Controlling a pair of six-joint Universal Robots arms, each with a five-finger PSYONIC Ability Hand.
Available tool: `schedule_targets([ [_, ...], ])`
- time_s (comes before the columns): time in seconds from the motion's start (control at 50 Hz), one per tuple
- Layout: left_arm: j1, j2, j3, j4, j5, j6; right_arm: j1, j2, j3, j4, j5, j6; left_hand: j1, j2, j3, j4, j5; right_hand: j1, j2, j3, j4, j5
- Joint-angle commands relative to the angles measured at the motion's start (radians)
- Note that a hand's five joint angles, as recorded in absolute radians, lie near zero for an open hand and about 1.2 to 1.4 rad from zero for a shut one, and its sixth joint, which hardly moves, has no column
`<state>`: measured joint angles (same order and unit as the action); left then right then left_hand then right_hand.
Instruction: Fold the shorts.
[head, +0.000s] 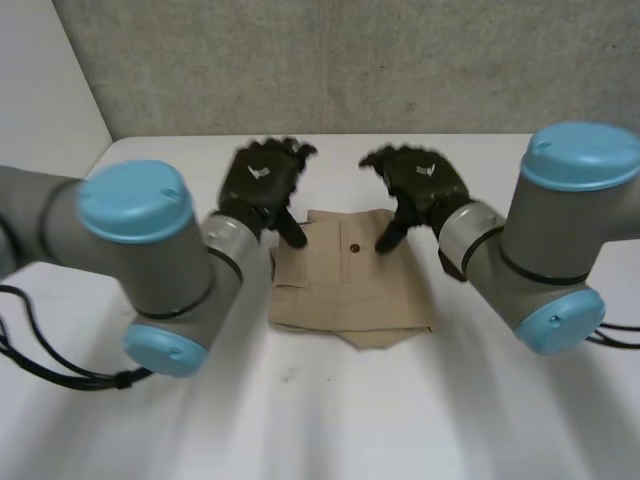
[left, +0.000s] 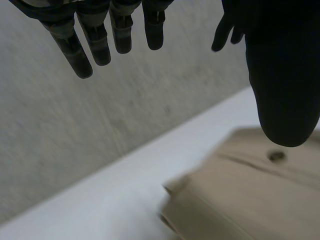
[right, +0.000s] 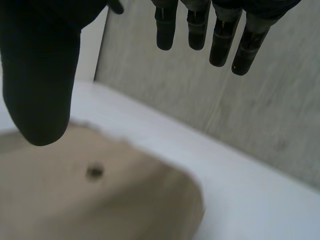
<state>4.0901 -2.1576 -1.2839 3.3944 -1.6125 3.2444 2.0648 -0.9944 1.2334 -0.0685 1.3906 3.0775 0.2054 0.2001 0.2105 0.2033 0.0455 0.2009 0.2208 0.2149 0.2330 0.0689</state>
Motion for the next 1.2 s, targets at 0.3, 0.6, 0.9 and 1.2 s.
schedule_targets([
  [0.3, 0.004, -0.116, 0.043, -0.274, -0.030, -0.002, -0.032, 0.137, -0.045, 0.190, 0.090, -0.270, -0.004, 0.002, -0.009, -0.001, -0.018, -0.026, -0.046, -0.040, -0.058, -0.069],
  [0.6, 0.064, 0.421, 0.034, -0.311, -0.037, -0.011, -0.049, -0.355, 0.004, 0.026, 0.252, -0.137, -0.010, -0.004, -0.015, -0.007, -0.024, -0.026, -0.046, -0.040, -0.058, -0.069],
  [0.9, 0.256, 0.572, 0.009, -0.535, 0.017, -0.113, -0.176, -0.486, 0.075, 0.214, 0.179, -0.131, -0.031, -0.026, -0.036, -0.029, -0.045, -0.026, -0.046, -0.040, -0.058, -0.069],
  [1.2, 0.253, 0.570, -0.026, -0.526, 0.025, -0.117, -0.183, -0.510, 0.104, 0.211, 0.159, -0.140, -0.031, -0.026, -0.036, -0.029, -0.045, -0.026, -0.046, -0.040, -0.058, -0.069],
])
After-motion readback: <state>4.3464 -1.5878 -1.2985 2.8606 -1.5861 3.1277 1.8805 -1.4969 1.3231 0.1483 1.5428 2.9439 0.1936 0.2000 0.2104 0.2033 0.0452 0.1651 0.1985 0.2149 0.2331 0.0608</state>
